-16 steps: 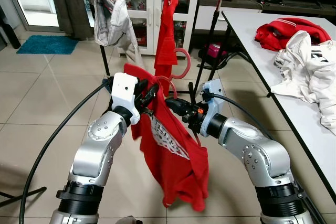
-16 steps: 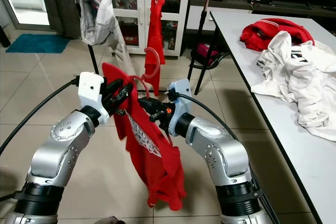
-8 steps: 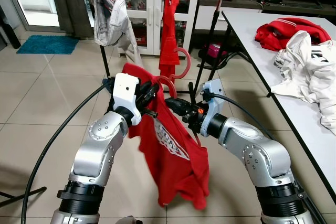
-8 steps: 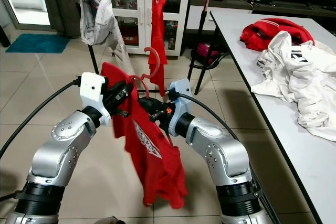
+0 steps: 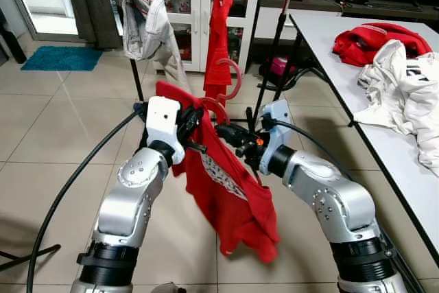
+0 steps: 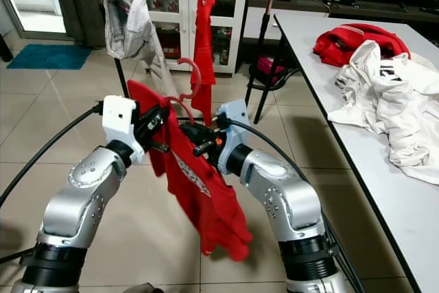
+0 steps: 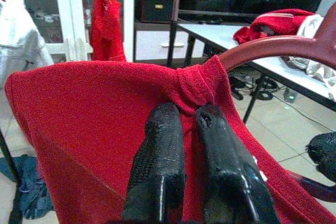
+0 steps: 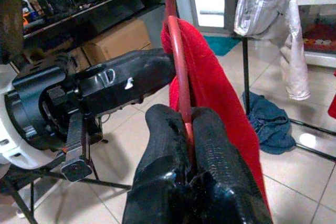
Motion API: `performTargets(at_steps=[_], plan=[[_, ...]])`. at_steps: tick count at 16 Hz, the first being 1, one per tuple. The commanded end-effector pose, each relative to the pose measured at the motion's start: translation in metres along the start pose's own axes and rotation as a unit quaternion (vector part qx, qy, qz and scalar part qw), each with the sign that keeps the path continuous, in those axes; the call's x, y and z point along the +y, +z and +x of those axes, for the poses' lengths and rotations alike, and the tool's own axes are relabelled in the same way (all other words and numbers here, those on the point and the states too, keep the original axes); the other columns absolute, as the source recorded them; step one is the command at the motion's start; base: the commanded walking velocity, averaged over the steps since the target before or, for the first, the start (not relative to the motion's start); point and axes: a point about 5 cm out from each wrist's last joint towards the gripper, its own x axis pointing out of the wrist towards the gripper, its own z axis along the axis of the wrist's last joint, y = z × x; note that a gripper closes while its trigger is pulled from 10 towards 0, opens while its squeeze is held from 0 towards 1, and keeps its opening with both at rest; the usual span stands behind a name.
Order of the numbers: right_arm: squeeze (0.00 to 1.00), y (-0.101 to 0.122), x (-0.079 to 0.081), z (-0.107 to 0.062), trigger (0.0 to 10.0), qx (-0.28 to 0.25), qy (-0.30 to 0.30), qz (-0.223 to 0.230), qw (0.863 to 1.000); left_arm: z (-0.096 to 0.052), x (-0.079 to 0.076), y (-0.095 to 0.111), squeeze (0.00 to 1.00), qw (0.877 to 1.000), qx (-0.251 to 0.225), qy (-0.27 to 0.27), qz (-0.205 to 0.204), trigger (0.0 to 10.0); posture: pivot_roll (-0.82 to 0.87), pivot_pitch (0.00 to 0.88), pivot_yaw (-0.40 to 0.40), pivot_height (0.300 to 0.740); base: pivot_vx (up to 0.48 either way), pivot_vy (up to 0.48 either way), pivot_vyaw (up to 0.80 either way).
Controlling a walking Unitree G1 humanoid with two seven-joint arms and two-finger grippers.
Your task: Hang hanger
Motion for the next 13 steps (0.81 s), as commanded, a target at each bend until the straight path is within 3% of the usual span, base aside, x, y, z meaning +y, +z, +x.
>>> performTargets(at_steps=[1,5,8,11,12,13], plan=[[0.00,0.014,-0.006,-0.001,10.0,-0.032,-0.019,-0.017,0.999,-0.003,0.005,0.003,0.00,1.000,-0.006,0.024,0.004,0.0,-0.09,0.000,-0.039,0.727,0.000,0.000,0.00],[0.00,0.014,-0.007,0.000,10.0,-0.035,-0.029,-0.024,0.999,-0.005,0.005,-0.001,0.00,0.995,0.003,0.012,0.103,0.0,-0.09,0.000,-0.037,0.727,0.000,0.000,0.00],[0.00,0.014,-0.007,0.001,10.0,-0.037,-0.029,-0.022,0.999,-0.004,0.004,0.005,0.00,0.999,-0.028,0.003,-0.047,0.0,-0.09,0.000,-0.037,0.727,0.000,0.000,0.00],[0.00,0.014,-0.007,0.001,10.0,-0.040,-0.024,-0.015,0.999,-0.008,-0.007,0.012,0.00,0.974,-0.066,-0.074,-0.206,0.0,-0.09,0.000,-0.037,0.727,0.000,0.000,0.00],[0.00,0.014,-0.006,0.001,10.0,-0.040,-0.023,-0.015,0.999,-0.009,-0.008,0.012,0.00,0.959,-0.071,-0.083,-0.262,0.0,-0.09,0.000,-0.037,0.727,0.000,0.000,0.00],[0.00,0.014,-0.006,0.001,10.0,-0.040,-0.023,-0.015,0.999,-0.009,-0.007,0.012,0.00,0.955,-0.072,-0.083,-0.275,0.0,-0.09,0.000,-0.037,0.727,0.000,0.000,0.00]])
